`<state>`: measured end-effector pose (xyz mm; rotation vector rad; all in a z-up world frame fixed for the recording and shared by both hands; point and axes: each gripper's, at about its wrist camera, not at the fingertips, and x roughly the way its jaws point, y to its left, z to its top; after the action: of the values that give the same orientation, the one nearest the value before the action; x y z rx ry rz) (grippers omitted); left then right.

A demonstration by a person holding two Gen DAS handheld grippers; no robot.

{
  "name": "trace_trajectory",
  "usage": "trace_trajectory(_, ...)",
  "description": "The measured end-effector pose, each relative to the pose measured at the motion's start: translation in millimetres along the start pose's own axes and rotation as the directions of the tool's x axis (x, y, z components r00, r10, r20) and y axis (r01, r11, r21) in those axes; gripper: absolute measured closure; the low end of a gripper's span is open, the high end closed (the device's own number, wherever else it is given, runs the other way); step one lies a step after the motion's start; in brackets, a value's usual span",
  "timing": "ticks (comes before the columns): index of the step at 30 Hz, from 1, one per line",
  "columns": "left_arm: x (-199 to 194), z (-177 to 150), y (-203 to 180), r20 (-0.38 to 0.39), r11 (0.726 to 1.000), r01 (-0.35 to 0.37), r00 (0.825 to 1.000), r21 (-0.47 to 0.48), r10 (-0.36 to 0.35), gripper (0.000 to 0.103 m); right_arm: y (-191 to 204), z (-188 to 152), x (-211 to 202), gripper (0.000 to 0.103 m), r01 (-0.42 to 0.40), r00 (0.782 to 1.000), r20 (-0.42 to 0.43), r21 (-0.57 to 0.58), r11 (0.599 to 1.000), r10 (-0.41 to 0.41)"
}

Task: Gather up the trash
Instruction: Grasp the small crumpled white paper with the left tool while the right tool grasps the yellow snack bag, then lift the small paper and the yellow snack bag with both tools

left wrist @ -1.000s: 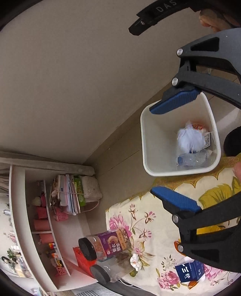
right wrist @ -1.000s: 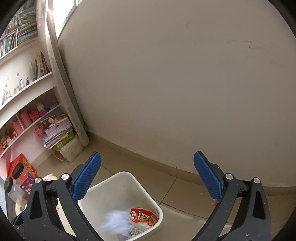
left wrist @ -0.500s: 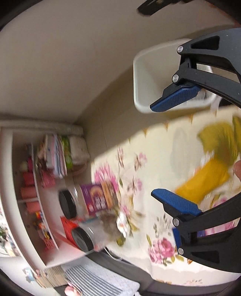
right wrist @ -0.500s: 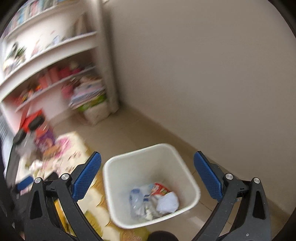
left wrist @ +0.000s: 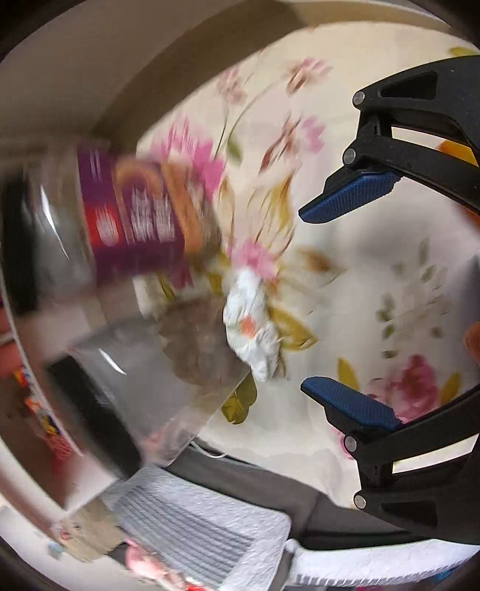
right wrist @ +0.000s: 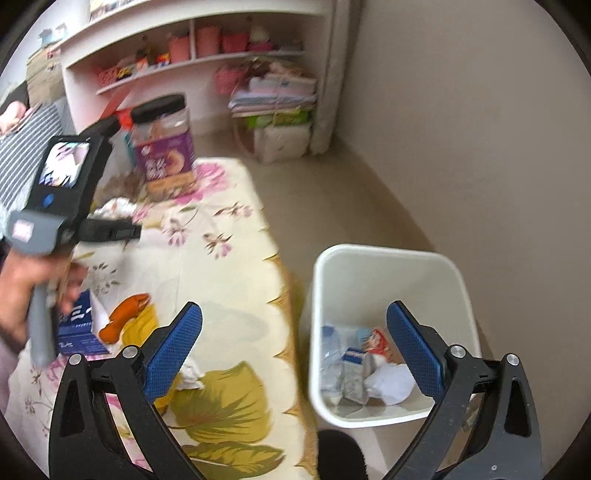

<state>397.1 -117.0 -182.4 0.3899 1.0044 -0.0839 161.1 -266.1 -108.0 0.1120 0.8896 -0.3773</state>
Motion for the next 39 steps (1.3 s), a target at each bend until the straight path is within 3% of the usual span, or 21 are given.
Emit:
trace_trajectory(9,59,33,36,-0.067,0.981,0.067,0.995,-0.184,-0.080,0.021,37,-3,23,0.007,-0.089,0.993,-0.085,-0.108,0.990,0.080)
trace_trajectory(10,63,32,39,-0.072,0.978,0.070,0.994,-0.199,-0.085,0.026,42,-5,27,0.007,-0.100,0.991,-0.104,-0.130,0.987,0.087)
trace_trajectory(11,66,31,41,-0.075,0.976,0.073,0.993,-0.206,-0.090,0.038,44,-7,28,0.007,-0.109,0.989,-0.117,-0.143,0.984,0.092)
trace_trajectory(15,62,21,51,-0.047,0.974,0.099,0.993,-0.205,-0.111,0.052,62,-18,38,0.007,-0.154,0.976,-0.187,-0.207,0.966,0.115)
trace_trajectory(18,50,8,57,-0.035,0.975,0.120,0.991,-0.189,-0.129,0.061,73,-24,42,0.007,-0.195,0.963,-0.230,-0.239,0.951,0.140)
trace_trajectory(23,7,-18,81,0.021,0.971,0.148,0.989,-0.188,-0.146,0.062,85,-32,51,0.007,-0.257,0.939,-0.290,-0.244,0.935,0.183)
trace_trajectory(27,-38,-44,107,0.083,0.963,0.177,0.983,-0.201,-0.164,0.061,95,-37,65,0.007,-0.262,0.928,-0.330,-0.256,0.930,0.171)
trace_trajectory(33,-94,-95,142,0.111,0.959,0.179,0.981,-0.221,-0.158,0.061,124,-47,91,0.007,-0.291,0.898,-0.408,-0.277,0.916,0.162)
trace_trajectory(35,-106,-112,152,0.106,0.957,0.172,0.983,-0.233,-0.151,0.061,132,-48,94,0.014,-0.309,0.891,-0.414,-0.260,0.915,0.184)
trace_trajectory(36,-113,-122,160,0.103,0.954,0.171,0.983,-0.246,-0.149,0.061,134,-47,94,0.024,-0.307,0.892,-0.411,-0.252,0.918,0.185)
trace_trajectory(37,-117,-130,162,0.101,0.951,0.169,0.984,-0.259,-0.148,0.061,134,-44,92,0.041,-0.309,0.893,-0.405,-0.235,0.922,0.196)
trace_trajectory(38,-122,-139,169,0.098,0.947,0.168,0.984,-0.275,-0.146,0.061,133,-41,90,0.050,-0.326,0.888,-0.401,-0.207,0.923,0.224)
trace_trajectory(39,-125,-146,174,0.097,0.944,0.164,0.985,-0.287,-0.142,0.061,132,-37,87,0.067,-0.352,0.877,-0.402,-0.171,0.920,0.261)
